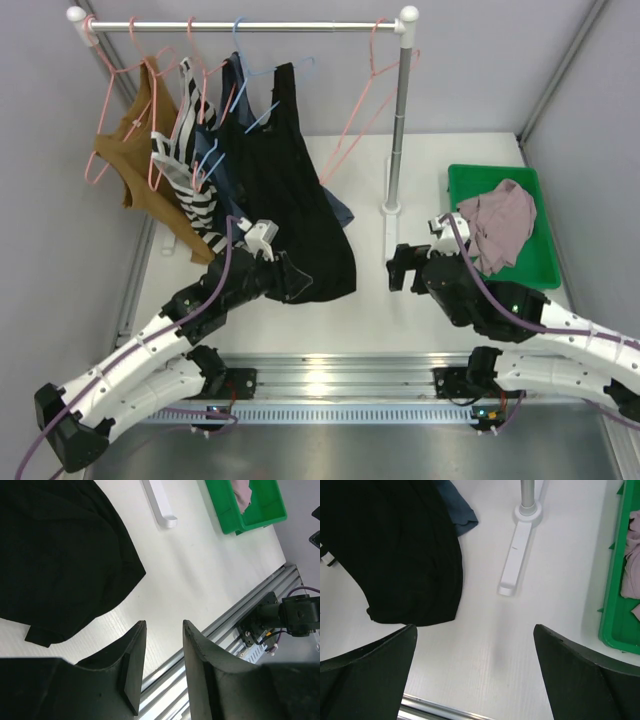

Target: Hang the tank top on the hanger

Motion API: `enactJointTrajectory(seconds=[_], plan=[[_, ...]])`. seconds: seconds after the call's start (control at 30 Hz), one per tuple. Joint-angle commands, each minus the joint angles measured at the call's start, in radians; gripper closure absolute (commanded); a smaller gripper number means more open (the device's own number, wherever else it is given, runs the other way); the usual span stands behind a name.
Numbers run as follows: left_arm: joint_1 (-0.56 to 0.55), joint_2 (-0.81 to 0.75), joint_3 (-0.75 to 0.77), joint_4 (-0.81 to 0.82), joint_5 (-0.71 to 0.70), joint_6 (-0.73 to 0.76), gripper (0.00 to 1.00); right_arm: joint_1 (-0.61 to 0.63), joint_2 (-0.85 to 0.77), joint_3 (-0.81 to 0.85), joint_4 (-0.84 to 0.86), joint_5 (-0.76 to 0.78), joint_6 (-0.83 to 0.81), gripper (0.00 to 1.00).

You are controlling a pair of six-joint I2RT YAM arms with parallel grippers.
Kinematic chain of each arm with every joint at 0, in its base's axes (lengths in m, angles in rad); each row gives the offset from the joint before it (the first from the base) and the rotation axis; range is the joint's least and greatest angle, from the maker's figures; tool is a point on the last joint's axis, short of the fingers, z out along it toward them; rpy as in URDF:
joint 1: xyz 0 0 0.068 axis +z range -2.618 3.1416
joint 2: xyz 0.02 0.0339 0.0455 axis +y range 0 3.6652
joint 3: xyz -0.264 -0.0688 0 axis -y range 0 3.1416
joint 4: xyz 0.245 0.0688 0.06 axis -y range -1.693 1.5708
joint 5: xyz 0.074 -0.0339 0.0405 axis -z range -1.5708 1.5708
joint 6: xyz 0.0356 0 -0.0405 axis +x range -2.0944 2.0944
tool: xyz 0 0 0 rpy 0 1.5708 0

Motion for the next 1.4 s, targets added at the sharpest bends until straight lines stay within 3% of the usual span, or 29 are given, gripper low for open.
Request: enactJointTrajectory(seconds=[0.0,0.2,0.4,0.6,0.77,0.9,1.0,1.13,1.37], plan=[[-0.005,0.000,0.010,0.039,0.001,0.016,0.60,-0.002,0.009,0.004,0.026,-0.020,-0.006,0.00],[-0.005,-0.005,0.026,0.012,0.000,0.039,0.60,-0.006,0.056,0.021,0.000,-0.046,-0.006,0.00],[-0.005,-0.012,0.041,-0.008,0.006,0.065,0.60,-0.186,0.157,0.113,-0.068,-0.170,-0.034,0.00],[-0.003,-0.006,0.070,-0.027,0.012,0.107,0.60,-0.696,0.222,0.154,-0.069,-0.474,-0.083,0.00],[-0.003,0.012,0.089,-0.030,0.049,0.139,0.60,-0.965,0.281,0.173,-0.025,-0.588,-0.107,0.00],[-0.003,0.023,0.101,-0.034,0.075,0.151,0.59,-1.188,0.425,0.191,0.012,-0.631,-0.124,0.00],[-0.003,0.032,0.104,-0.033,0.103,0.146,0.59,-1.288,0.516,0.206,0.059,-0.629,-0.149,0.00],[-0.003,0.034,0.099,-0.018,0.133,0.130,0.59,-1.355,0.634,0.232,0.087,-0.615,-0.178,0.00],[-0.003,0.038,0.098,-0.019,0.152,0.133,0.59,-1.364,0.774,0.240,0.138,-0.612,-0.202,0.07]])
